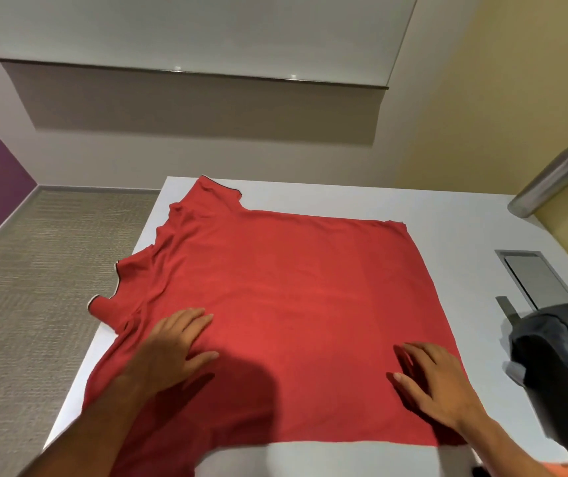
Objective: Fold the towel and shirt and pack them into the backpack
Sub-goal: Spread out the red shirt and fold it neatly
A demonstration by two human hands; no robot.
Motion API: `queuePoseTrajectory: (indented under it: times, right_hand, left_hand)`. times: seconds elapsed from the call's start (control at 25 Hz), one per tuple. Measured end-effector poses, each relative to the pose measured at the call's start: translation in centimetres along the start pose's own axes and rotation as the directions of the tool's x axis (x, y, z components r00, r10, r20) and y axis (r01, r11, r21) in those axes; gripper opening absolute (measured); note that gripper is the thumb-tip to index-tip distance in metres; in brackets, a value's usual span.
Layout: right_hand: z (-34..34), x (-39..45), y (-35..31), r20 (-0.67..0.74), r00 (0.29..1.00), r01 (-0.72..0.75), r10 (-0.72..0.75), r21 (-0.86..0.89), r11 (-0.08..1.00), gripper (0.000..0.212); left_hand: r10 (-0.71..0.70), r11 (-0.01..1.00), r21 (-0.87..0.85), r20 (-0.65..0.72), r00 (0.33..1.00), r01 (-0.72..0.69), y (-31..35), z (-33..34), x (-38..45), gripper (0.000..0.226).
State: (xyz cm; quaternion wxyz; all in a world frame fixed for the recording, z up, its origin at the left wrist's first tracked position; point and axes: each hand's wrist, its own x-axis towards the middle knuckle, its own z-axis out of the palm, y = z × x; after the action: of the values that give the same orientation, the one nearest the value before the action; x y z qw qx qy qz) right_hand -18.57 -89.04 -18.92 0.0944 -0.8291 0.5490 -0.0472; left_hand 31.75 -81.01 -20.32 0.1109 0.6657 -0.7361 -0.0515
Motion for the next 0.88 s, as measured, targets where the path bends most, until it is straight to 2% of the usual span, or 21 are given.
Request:
queuePoseTrajectory:
  times: [0.16, 0.24, 0.32, 0.4, 0.52, 0.68, 0.88]
  right_hand:
    - [-1.2, -3.5, 0.2, 0.063, 0.993, 0.094, -0.095, 0.017, 0.995, 0.042]
    - [-1.5, -4.8, 0.9, 0.147, 0.985, 0.091, -0.09, -0.001, 0.996, 0.045]
    - [-2.0, -6.0, 1.6, 0.221, 0.972, 0.088, -0.074, -0.054, 0.995, 0.043]
    - [-2.1, -6.9, 1.8, 0.276, 0.958, 0.116, -0.076, -0.131, 0.985, 0.031]
    - [-2.2, -7.5, 2.0, 0.262, 0.964, 0.099, -0.055, -0.159, 0.982, 0.015]
    - [-2.5, -7.5, 1.7, 0.242, 0.961, 0.189, -0.137, -0.208, 0.96, 0.014]
    - [-2.4, -7.1, 2.0, 0.233, 0.966, 0.166, -0.107, -0.251, 0.953, 0.014]
  left_hand:
    - [0.222, 0.962, -0.156, -0.016, 0.975, -0.222, 2.7, -0.3, -3.4, 0.046]
    - [0.316, 0.94, -0.152, 0.057, 0.947, -0.304, 3.8, -0.3, -4.9, 0.045]
    - [0.361, 0.932, -0.07, 0.13, 0.923, -0.355, 4.6, -0.4, -6.4, 0.051]
    - [0.357, 0.932, -0.011, 0.19, 0.915, -0.362, 5.2, -0.4, -7.6, 0.049]
    - [0.361, 0.923, 0.045, 0.242, 0.901, -0.382, 5.7, 0.1, -8.8, 0.036]
    - [0.338, 0.92, 0.089, 0.315, 0.887, -0.382, 5.7, -0.2, -9.0, 0.029]
    - [0.254, 0.918, 0.177, 0.424, 0.87, -0.354, 5.9, -0.7, -9.0, 0.031]
